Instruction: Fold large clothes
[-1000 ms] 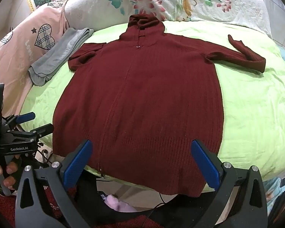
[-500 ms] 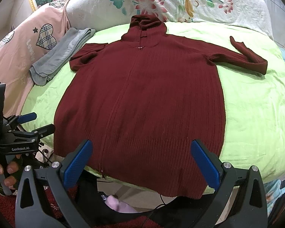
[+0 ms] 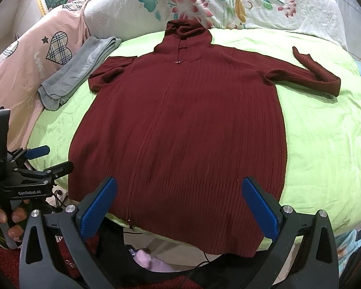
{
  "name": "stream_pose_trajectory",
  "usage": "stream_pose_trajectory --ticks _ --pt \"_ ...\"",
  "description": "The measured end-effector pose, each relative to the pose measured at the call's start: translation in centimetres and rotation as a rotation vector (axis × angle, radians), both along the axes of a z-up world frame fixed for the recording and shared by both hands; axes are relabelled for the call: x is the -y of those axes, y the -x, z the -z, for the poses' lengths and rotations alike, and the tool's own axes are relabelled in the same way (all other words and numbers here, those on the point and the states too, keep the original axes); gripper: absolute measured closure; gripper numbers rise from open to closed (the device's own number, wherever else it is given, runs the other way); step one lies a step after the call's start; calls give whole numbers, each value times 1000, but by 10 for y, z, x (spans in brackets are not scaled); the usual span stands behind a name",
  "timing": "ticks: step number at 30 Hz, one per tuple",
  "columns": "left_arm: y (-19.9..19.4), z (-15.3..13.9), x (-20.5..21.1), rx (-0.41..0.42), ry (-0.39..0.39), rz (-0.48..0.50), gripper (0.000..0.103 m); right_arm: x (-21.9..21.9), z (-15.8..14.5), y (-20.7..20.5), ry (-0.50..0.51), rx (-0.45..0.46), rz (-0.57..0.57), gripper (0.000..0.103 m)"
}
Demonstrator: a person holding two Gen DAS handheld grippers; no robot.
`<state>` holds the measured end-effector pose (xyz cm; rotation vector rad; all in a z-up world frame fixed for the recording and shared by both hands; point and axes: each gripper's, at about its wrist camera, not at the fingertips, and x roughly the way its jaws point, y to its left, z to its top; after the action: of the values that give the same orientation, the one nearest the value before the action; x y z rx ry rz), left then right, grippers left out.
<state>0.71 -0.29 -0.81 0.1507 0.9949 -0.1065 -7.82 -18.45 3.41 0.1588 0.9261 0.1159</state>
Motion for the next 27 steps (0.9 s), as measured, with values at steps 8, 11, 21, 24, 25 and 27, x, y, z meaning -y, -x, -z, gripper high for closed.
stream_pose_trajectory --ticks 8,11,21,24,25,27 --pt "-9 5 3 -44 -1 12 3 3 3 -5 -14 2 11 0" --pt "-13 8 2 -85 7 13 3 8 5 -8 -22 2 15 0" --pt "-37 11 0 -23 19 -35 5 35 7 -24 -62 11 67 5" --pt "-46 14 0 -37 38 -34 5 41 7 -30 -71 13 64 7" --pt "-49 14 1 -42 42 -31 5 43 7 -33 -74 15 63 7" --pt "-56 16 2 -55 34 -24 5 50 6 -39 -78 22 66 7"
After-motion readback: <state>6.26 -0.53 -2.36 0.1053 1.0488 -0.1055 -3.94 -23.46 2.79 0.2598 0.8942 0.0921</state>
